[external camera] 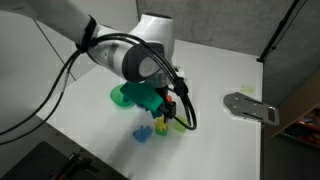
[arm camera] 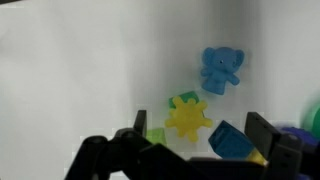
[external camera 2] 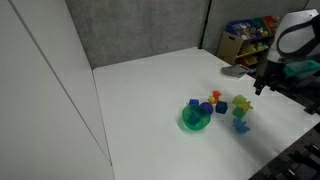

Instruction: Remove the yellow toy from the green block and put it in the green bowl

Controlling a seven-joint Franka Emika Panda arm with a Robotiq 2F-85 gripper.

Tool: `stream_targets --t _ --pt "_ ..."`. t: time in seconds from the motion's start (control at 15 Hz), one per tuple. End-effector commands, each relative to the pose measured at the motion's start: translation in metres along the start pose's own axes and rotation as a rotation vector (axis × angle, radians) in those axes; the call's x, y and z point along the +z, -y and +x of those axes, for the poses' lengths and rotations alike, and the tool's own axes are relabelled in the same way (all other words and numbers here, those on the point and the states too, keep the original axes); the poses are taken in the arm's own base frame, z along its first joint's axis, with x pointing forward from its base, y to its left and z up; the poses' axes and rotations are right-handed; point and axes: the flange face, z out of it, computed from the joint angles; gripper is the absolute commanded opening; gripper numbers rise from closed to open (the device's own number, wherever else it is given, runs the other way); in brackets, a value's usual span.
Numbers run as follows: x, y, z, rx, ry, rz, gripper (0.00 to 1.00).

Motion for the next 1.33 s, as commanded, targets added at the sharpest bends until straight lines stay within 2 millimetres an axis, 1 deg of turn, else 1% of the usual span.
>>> stream_targets --t 0.0,0.13,0.27,0.4,0.87,1.27 --pt "0.037 -0.003 0.014 0.025 0.032 -0.005 1.00" --pt "0.055 -0.002 0.020 0.030 0.040 -0.012 1.00" --pt "0.065 -0.001 0.027 0.035 0.036 -0.018 1.00" --pt "0.070 0.002 0.034 0.039 0.022 -0.025 1.00" --pt "0.089 0.024 0.051 0.049 -0.024 -0.053 1.00" --pt "0.105 0.029 0.057 0.059 -0.021 -0.092 1.00"
